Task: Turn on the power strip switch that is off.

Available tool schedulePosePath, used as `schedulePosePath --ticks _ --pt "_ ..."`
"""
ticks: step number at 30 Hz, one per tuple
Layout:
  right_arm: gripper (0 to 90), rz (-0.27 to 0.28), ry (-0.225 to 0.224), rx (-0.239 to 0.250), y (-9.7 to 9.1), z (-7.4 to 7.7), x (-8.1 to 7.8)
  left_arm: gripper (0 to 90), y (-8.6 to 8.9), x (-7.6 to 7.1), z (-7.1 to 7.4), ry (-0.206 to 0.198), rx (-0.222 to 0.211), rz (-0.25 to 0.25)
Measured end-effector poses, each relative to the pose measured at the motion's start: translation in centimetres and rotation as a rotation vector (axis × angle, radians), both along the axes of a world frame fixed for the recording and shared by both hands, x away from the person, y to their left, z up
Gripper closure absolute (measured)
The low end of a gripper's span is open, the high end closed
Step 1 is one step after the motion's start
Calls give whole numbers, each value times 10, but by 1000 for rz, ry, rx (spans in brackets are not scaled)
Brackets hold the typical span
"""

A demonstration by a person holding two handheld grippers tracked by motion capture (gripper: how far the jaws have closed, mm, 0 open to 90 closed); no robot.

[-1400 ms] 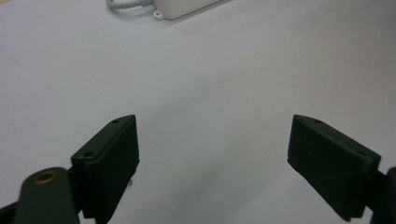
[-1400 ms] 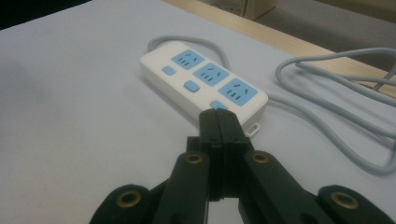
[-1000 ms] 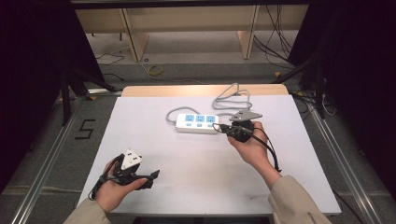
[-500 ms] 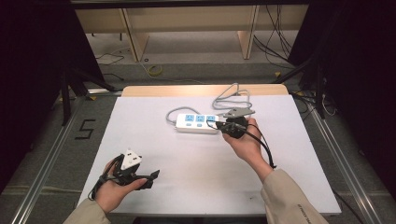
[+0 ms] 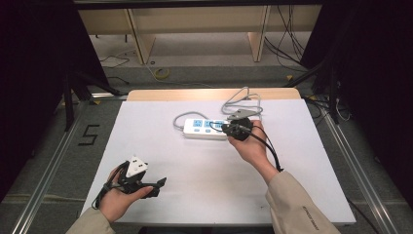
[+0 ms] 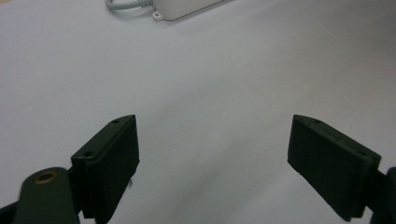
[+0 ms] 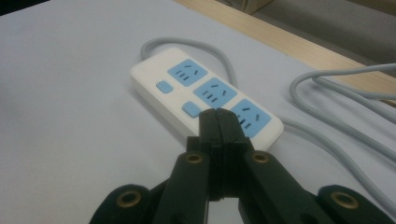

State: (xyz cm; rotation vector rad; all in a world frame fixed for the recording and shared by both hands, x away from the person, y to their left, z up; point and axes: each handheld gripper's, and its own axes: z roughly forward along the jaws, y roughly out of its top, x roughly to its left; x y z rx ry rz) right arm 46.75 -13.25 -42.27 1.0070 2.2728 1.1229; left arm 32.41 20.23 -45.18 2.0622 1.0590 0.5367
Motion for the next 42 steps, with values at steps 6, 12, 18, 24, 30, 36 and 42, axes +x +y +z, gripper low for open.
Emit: schedulePosePath --ticks 6,12,18,24,30,36,42 --pt "900 0 14 -19 7 -3 7 162 0 0 0 2 2 -4" --pt "900 -5 18 -29 8 -3 12 162 0 0 0 2 1 -4" --pt "900 -10 23 -40 11 -5 17 162 0 0 0 2 1 -4" --pt "900 -10 27 -56 16 -5 21 162 0 0 0 2 1 -5" --pt "900 -8 33 -66 19 -6 25 162 0 -1 0 2 0 -6" --pt "900 -8 51 -78 23 -11 29 162 0 -1 0 2 0 -7" --pt "900 -7 59 -85 26 -13 32 163 0 -1 0 2 -1 -8"
